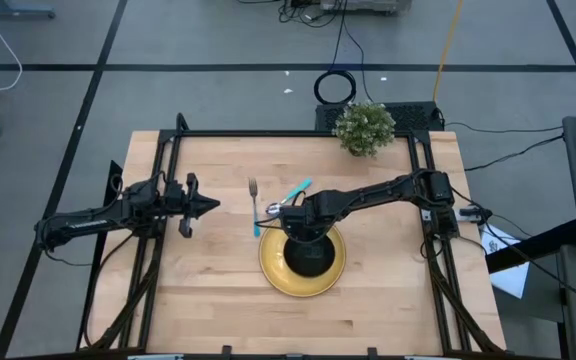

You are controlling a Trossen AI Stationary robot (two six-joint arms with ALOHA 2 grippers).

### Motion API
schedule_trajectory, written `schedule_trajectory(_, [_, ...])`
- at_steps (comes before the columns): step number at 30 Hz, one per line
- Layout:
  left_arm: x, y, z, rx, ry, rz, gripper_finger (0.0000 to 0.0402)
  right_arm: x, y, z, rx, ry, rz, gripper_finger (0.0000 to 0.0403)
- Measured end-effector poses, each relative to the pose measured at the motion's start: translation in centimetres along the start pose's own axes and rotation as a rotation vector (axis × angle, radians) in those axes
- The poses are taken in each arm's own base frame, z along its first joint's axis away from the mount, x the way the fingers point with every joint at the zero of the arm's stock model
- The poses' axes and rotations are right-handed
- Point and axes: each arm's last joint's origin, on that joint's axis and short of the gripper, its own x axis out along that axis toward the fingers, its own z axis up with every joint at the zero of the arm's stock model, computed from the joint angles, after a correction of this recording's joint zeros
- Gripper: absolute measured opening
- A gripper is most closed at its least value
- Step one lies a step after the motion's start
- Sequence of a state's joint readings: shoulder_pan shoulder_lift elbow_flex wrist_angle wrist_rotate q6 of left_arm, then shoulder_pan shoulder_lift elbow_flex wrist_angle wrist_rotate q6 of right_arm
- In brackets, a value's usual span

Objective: Set table place
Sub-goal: Put the black bowl on top of the yellow plate

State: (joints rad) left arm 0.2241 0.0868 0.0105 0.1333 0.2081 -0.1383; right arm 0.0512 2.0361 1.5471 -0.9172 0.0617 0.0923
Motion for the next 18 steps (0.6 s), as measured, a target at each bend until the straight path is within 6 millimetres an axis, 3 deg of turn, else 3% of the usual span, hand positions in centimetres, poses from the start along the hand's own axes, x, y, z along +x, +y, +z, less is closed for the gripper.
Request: schedule_trajectory(18, [0.0, 0.0, -0.01, -0.002, 0.001, 0.0, 0.0017, -0.06, 0.88, -0.09, -0.003, -0.001, -0.001, 0.0043])
